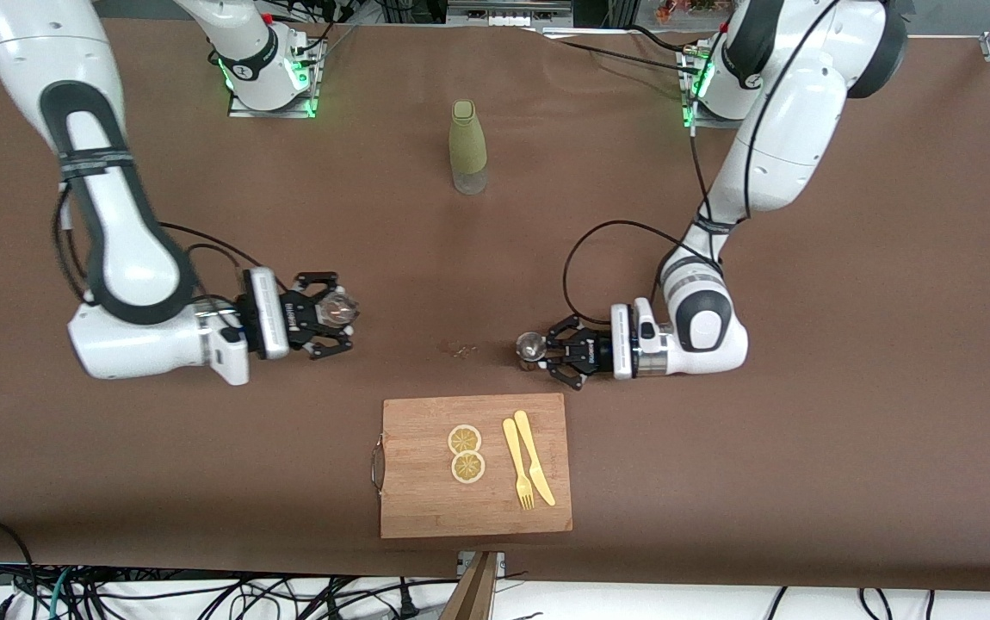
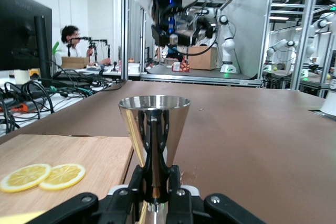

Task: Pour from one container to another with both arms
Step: 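Tilt the glass cup upright and move both grippers apart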

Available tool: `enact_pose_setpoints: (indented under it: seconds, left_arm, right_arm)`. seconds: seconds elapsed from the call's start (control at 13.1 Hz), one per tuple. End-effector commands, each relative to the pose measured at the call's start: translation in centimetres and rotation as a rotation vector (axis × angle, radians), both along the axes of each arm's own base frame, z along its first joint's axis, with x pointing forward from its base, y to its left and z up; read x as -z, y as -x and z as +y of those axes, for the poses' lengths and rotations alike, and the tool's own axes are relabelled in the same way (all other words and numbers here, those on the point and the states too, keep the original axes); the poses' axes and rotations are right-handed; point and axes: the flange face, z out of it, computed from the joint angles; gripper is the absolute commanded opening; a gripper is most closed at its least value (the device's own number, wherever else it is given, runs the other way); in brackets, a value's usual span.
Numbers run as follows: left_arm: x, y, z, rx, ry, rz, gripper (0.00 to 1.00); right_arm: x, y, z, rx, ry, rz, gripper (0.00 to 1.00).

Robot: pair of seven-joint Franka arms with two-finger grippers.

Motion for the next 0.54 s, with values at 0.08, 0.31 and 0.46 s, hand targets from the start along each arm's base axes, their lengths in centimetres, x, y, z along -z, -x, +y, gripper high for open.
enact_pose_setpoints:
  seconds: [0.08,0.31,0.46]
  left_arm:
    - [0.0,0.1,8.3,0.099,0.038,-0.068,0.0]
    - [-0.7,0.5,18.5,0.174,0.028,-0.101,0.0]
    - [-0.4,1.6,25.7,0.149,0.033,-0.126,0.0]
  right_arm:
    - [6.0,1.5,-8.5,-0.016,-0.159,-0.037,0.0]
    - [12.9,3.6,-14.6,0.015,-0.211,-0.035,0.0]
    - [15.8,4.6,-16.9,0.043,-0.231,-0.027,0.0]
